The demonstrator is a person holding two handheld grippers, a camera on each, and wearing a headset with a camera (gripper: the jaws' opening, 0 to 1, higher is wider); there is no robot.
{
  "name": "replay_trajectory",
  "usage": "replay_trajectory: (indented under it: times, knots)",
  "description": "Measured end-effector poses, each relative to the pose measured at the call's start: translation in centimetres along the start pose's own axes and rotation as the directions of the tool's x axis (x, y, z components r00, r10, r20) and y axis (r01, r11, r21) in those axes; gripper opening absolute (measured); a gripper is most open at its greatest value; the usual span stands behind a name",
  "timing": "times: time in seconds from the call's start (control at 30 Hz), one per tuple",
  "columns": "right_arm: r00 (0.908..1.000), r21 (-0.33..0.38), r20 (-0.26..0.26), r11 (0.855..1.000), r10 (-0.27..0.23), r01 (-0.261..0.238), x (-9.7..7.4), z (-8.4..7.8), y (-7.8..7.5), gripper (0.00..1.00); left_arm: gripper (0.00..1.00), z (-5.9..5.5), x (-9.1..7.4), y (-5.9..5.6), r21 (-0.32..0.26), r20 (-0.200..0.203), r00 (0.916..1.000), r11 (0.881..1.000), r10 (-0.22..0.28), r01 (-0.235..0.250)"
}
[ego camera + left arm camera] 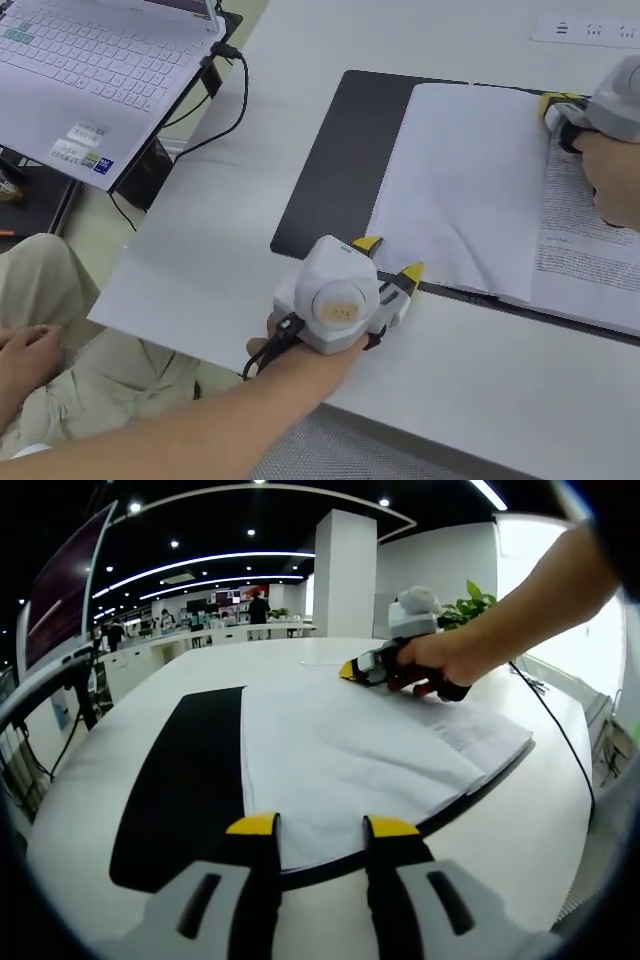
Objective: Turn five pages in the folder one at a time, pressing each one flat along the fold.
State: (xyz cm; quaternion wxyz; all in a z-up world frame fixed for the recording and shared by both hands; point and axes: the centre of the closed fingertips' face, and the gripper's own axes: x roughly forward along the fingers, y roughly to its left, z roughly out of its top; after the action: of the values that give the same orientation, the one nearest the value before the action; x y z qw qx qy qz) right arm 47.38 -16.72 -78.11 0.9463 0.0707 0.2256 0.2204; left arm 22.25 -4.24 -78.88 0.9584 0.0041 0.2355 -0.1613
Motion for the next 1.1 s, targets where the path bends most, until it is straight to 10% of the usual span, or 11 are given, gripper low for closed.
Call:
replay_trajectory:
  times: [1.1]
  knots:
    - [0.9988, 0.069, 0.022, 0.997, 0.045, -0.046, -10.4, -4.0, 4.8, 0.0, 0.32, -0.2, 0.0, -0.1, 0.007, -0.002, 1.0, 1.0, 0.003, -0.003]
